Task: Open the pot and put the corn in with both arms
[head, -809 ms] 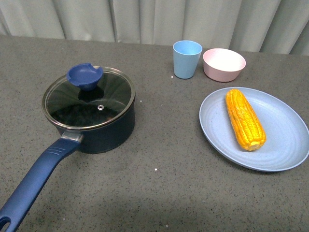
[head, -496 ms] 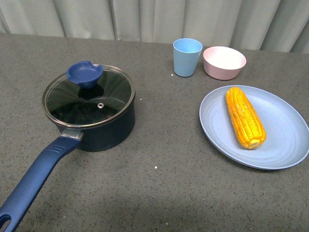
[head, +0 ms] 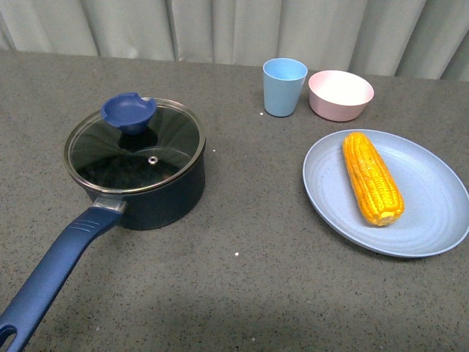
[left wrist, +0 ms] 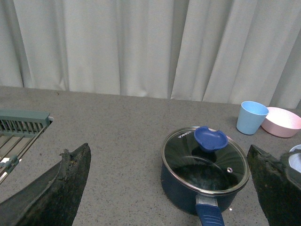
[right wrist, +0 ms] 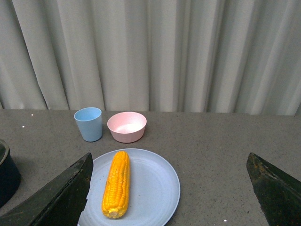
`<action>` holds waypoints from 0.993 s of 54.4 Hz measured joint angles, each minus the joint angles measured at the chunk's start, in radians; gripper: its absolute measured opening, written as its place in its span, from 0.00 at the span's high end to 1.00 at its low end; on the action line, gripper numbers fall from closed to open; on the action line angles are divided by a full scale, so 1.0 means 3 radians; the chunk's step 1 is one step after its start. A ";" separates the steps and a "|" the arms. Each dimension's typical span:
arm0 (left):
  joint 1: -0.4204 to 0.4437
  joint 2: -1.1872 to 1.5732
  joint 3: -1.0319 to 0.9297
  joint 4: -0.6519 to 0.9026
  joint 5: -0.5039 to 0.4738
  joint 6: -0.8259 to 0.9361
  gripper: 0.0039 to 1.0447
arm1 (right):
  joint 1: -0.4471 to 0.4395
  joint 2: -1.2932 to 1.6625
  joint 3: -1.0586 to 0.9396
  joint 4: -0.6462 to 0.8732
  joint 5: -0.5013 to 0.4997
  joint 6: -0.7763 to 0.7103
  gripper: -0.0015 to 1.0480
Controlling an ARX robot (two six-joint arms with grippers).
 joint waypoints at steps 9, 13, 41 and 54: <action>0.0000 0.0000 0.0000 0.0000 0.0000 0.0000 0.06 | 0.0000 0.0000 0.0000 0.0000 0.0001 0.0000 0.09; 0.0000 0.0000 0.0000 0.0000 0.0001 0.0000 0.06 | 0.0000 0.0000 0.0000 0.0000 0.0001 0.0000 0.09; 0.0000 0.0000 0.0000 0.0000 0.0000 0.0000 0.06 | 0.0000 0.0000 0.0000 0.0000 0.0001 0.0000 0.09; 0.0000 0.0000 0.0000 0.0000 0.0000 0.0000 0.06 | 0.0000 0.0000 0.0000 0.0000 0.0000 0.0000 0.09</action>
